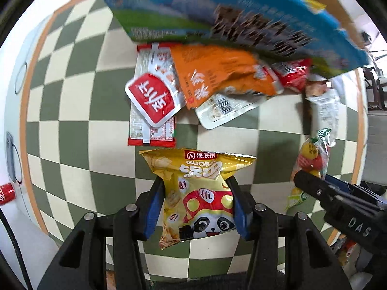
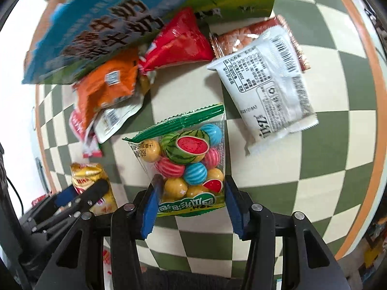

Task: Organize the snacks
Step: 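Carry both bags into the box and open both tools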

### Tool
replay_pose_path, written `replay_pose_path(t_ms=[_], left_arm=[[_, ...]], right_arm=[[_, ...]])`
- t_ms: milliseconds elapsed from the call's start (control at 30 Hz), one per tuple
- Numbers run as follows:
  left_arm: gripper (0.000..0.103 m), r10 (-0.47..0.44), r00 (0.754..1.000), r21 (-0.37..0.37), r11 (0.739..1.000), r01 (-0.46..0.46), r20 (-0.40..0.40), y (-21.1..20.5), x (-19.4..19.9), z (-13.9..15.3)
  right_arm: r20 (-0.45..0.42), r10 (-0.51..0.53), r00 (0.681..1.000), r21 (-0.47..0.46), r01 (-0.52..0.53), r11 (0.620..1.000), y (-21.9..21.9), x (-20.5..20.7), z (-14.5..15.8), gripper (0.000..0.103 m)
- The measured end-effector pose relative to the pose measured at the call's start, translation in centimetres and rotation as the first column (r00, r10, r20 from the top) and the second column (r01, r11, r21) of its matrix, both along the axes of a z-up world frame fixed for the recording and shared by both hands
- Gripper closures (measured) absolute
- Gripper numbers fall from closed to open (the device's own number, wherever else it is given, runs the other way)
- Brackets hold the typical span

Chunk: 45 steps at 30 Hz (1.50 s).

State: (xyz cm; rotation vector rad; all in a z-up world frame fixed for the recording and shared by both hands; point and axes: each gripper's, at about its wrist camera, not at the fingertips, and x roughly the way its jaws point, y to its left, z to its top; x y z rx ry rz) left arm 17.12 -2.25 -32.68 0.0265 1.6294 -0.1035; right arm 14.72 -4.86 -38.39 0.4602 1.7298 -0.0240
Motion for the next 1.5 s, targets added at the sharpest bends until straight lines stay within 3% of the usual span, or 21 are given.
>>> replay_pose_path(t_ms=[233,467,633,867,1067,1233,1500], left_arm=[[0.055,-0.035,0.997,-0.054,0.998,0.039,0.073,0.0,-0.1,5.2],[0.055,-0.013,0.991,-0.141,0.99,0.032,0.134,2.0,1.3,10.5],[0.055,-0.013,0.985,-0.163,0.986,0.042,0.174,2.5,5.4,13.6],[0.055,-0.011,0.985,-0.136,0.99,0.035,0.172,2.7,13.4,13.9],[0.055,-0.016,0.993,-0.123,0.992,0.031,0.12,2.4,18.9,11.9],[0.055,-0.005,0.999,-0.116,0.993,0.01,0.039,2.5,22.4,8.6],[0.055,-0.028,0.998,-0.102,0.995,0.022,-0.054,1.8,24.5,4.4]], right_arm=[[0.079,0.035,0.996,0.019,-0.037,0.999,-0.2,-1.6,5.1,0.05],[0.144,-0.001,0.99,0.122,-0.016,0.992,-1.4,-1.5,10.9,0.05],[0.216,-0.006,0.976,0.159,-0.029,0.987,-0.4,1.1,14.8,0.05],[0.32,-0.018,0.947,0.137,-0.028,0.99,0.5,7.8,17.7,0.05],[0.326,-0.015,0.945,0.098,-0.018,0.995,0.9,13.6,16.9,0.05],[0.277,-0.005,0.961,0.069,-0.015,0.997,1.3,17.2,14.0,0.05],[0.177,0.017,0.984,0.046,-0.025,0.999,1.7,20.0,8.7,0.05]])
